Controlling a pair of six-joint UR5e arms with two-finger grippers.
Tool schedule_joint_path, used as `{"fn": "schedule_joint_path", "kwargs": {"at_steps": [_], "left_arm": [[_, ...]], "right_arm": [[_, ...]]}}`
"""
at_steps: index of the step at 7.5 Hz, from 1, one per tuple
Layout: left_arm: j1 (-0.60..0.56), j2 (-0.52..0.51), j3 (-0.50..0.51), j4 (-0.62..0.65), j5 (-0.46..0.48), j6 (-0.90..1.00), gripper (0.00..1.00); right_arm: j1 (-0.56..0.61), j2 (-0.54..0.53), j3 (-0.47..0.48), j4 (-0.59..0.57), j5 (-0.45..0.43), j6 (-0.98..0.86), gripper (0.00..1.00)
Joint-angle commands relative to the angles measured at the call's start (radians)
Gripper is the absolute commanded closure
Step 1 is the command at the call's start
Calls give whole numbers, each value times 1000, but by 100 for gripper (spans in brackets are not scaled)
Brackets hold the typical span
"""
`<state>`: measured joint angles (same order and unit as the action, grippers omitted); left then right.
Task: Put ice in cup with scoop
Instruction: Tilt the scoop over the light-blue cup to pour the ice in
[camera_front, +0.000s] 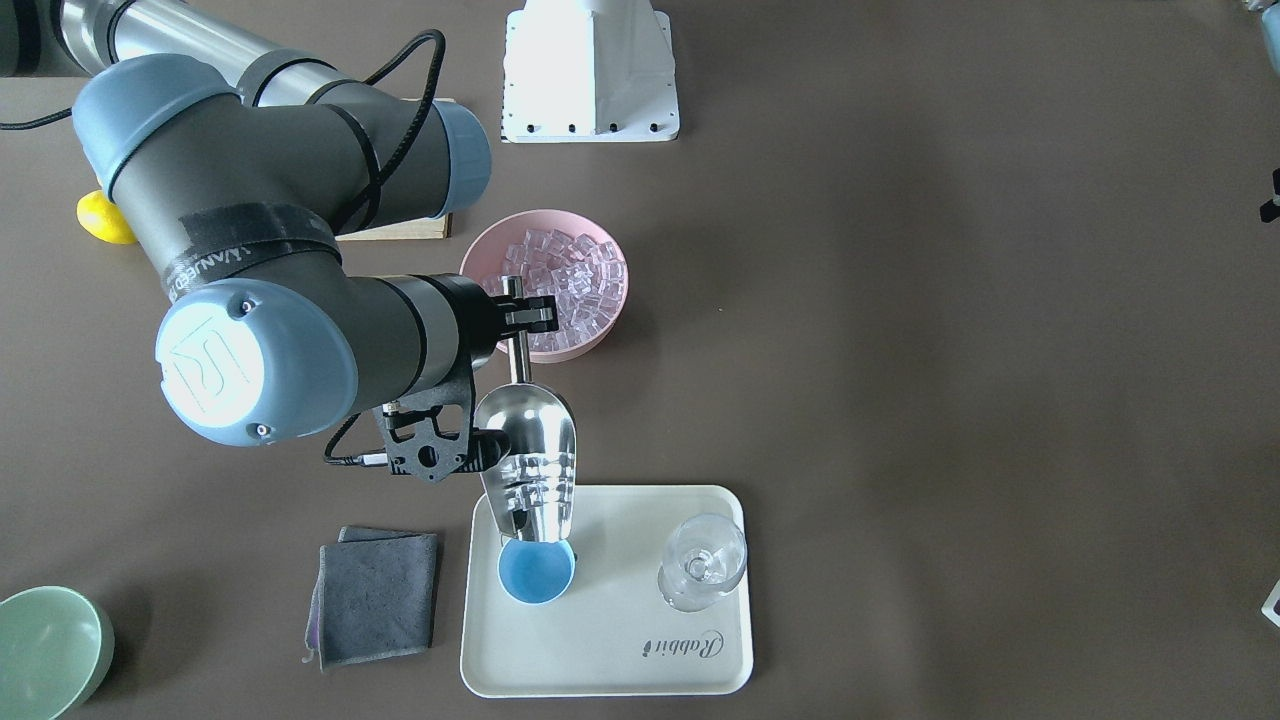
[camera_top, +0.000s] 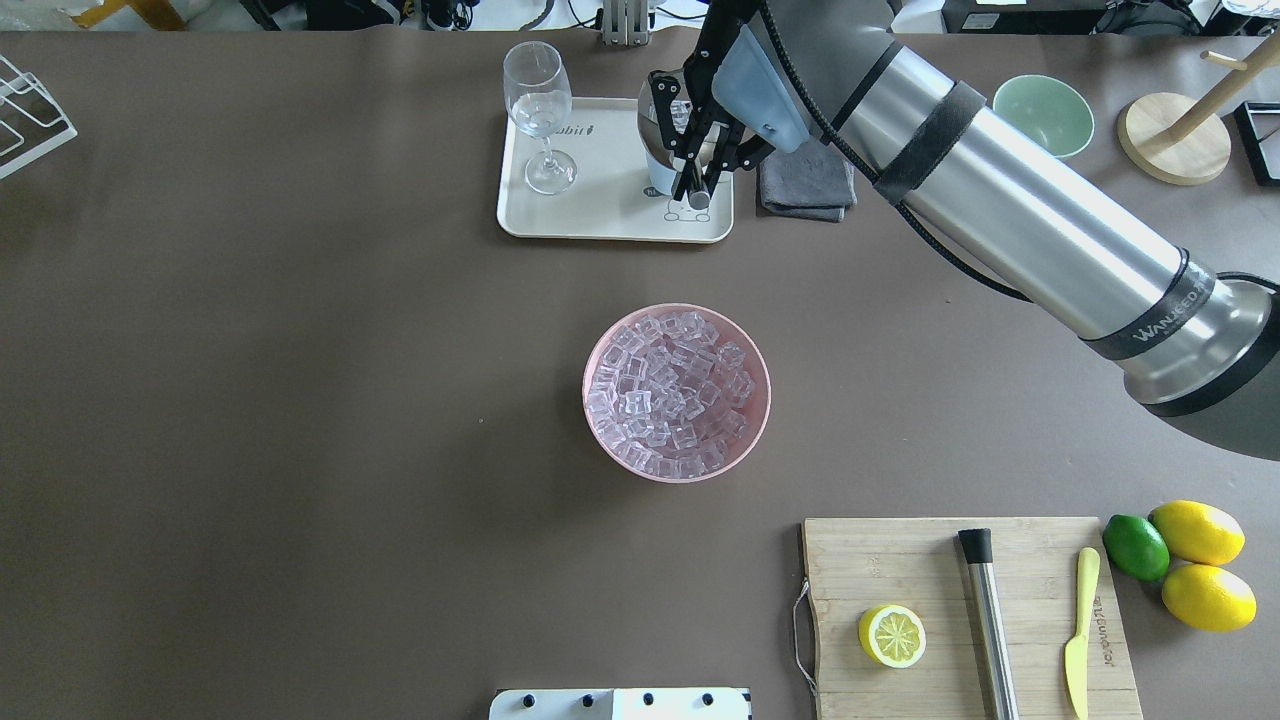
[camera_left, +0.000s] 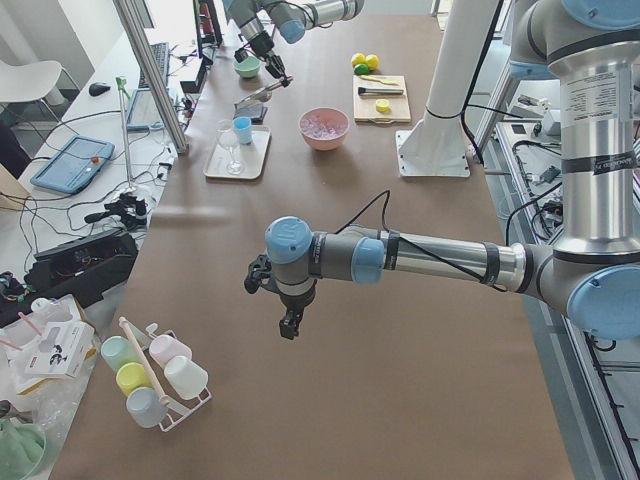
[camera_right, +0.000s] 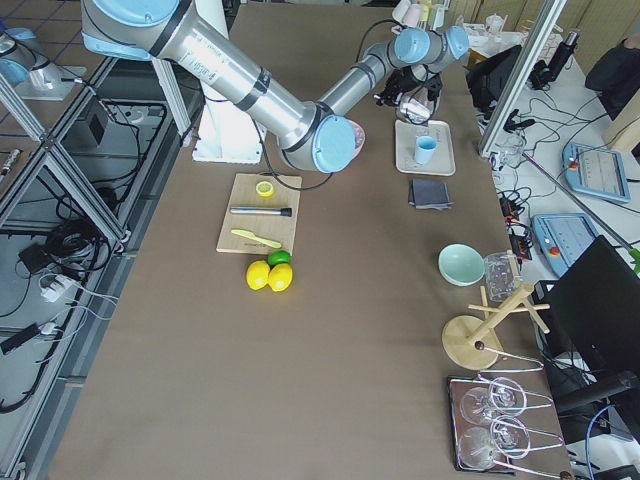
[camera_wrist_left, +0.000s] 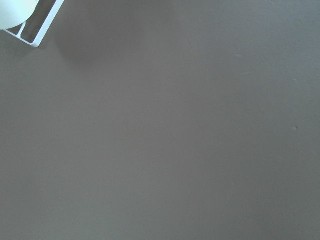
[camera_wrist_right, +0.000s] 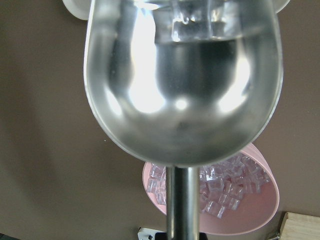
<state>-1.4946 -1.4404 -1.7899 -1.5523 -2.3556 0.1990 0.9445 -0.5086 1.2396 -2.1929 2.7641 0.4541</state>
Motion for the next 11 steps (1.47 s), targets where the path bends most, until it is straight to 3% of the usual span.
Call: {"fn": "schedule_joint_path", "kwargs": {"at_steps": [1, 11], "left_arm": [[-41, 5, 43, -2, -1, 0, 1], [-58, -12, 99, -5, -4, -6, 1]], "right_arm": [[2, -14, 14, 2, 6, 0, 100], [3, -33, 34, 2, 17, 0, 100]]}}
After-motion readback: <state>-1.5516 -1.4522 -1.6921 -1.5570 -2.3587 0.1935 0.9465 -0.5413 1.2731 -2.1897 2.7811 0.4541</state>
